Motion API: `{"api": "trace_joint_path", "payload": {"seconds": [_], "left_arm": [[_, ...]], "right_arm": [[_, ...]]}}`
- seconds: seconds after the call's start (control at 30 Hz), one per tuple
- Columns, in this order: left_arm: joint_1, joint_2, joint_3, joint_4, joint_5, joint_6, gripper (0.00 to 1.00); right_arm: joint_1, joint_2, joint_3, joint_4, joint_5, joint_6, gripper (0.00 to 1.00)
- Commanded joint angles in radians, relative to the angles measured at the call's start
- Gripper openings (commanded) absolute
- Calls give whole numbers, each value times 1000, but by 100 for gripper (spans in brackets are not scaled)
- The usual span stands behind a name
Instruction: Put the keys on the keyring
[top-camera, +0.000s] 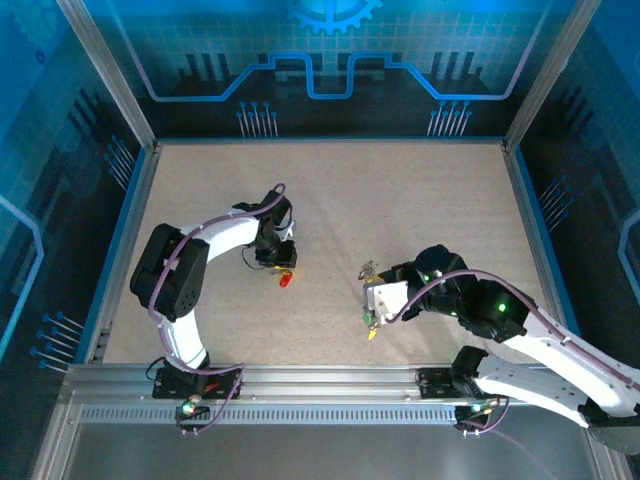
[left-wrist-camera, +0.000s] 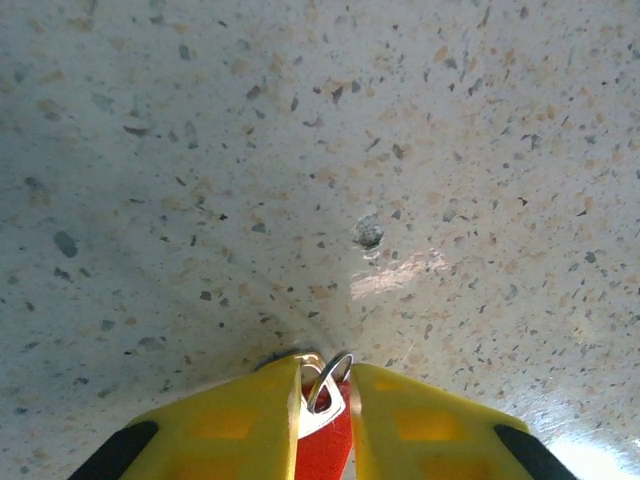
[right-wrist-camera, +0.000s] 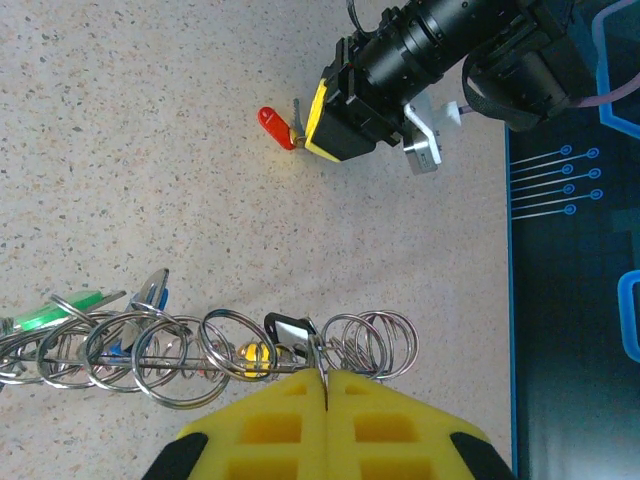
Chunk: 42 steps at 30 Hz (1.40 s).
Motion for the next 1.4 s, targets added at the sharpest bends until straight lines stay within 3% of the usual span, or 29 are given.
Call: {"api": "trace_joint_path", "payload": {"seconds": [0.0,0.17,0.5,0.67,0.87,1.13,1.37], "left_arm": [[-8,31,-1,-6,39,10,22],[-13,31,4,-12,45,13,25],[-20,17,12,-32,41,41,1],[-20,-28,6,-49,62,79,0],[-20,-201,-40,-16,225,195,0],[-41,-527,-154,198,555,401,0],[-77,-695,-232,334,663,565,0]], "right_arm": [[-13,-24,3,34,-17,19,0],[-15,-27,-26,33,-17,20,0],[-21,-27,-32,40,-24,21,0],[-23,-30,-34,42,-40,29,0],[-33,-25,-36,72,-157,72,0],[-57,22,-51,190,-345,194,0],[-69,49,-87,302,-446,269,0]]}}
